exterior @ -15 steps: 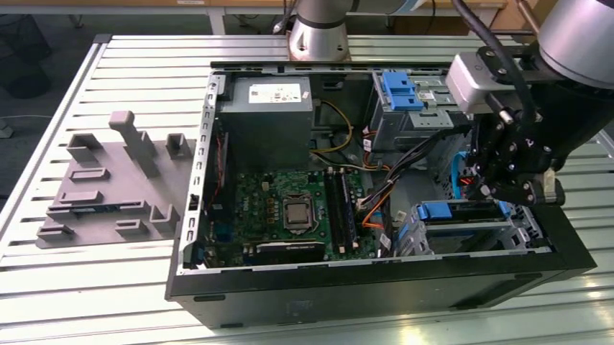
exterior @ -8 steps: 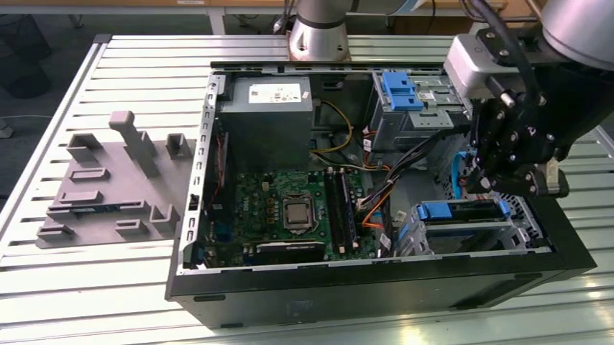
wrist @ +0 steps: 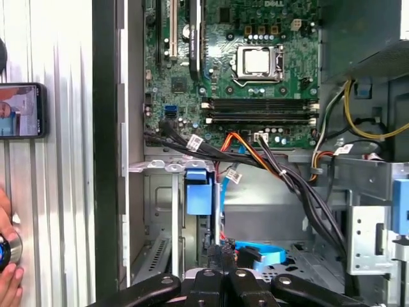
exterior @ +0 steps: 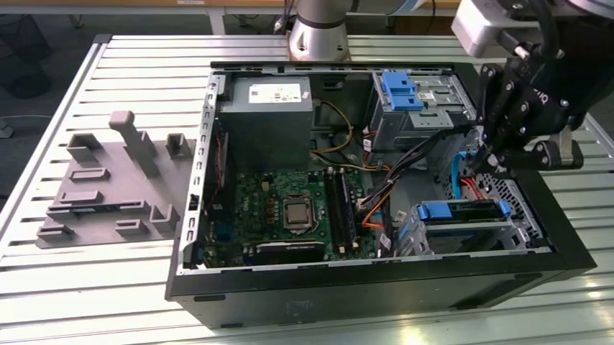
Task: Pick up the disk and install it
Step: 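Insert the second disk wire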
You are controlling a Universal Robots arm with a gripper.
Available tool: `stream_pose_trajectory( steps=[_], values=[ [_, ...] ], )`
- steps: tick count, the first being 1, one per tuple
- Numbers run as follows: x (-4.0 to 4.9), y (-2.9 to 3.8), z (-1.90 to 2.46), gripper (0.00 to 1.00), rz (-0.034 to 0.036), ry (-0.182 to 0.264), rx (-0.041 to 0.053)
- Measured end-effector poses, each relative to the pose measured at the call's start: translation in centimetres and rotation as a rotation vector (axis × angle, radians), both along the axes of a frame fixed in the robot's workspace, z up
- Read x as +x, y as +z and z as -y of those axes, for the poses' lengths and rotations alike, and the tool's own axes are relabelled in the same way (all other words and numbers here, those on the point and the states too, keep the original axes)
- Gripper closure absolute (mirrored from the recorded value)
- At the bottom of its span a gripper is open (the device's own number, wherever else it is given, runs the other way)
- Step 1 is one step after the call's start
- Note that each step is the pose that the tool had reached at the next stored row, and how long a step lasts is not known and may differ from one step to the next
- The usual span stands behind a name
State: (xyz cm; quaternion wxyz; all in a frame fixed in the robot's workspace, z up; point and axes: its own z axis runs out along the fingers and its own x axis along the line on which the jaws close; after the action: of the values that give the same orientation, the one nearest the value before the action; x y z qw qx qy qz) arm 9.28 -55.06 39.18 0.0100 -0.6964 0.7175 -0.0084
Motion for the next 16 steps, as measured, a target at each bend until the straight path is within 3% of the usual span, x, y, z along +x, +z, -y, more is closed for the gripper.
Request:
stream_pose_trajectory(
  steps=[6,14,15,16],
  values=[
    [0.0,0.34,-1.41,0.89,0.0,0.0,0.0003],
    [0.0,0.11,-2.42,0.89,0.0,-0.027,-0.0008],
    [0.0,0.06,-2.56,0.82,0.0,-0.029,-0.0021],
    [0.0,0.03,-2.65,0.82,0.0,-0.03,-0.0048]
  ],
)
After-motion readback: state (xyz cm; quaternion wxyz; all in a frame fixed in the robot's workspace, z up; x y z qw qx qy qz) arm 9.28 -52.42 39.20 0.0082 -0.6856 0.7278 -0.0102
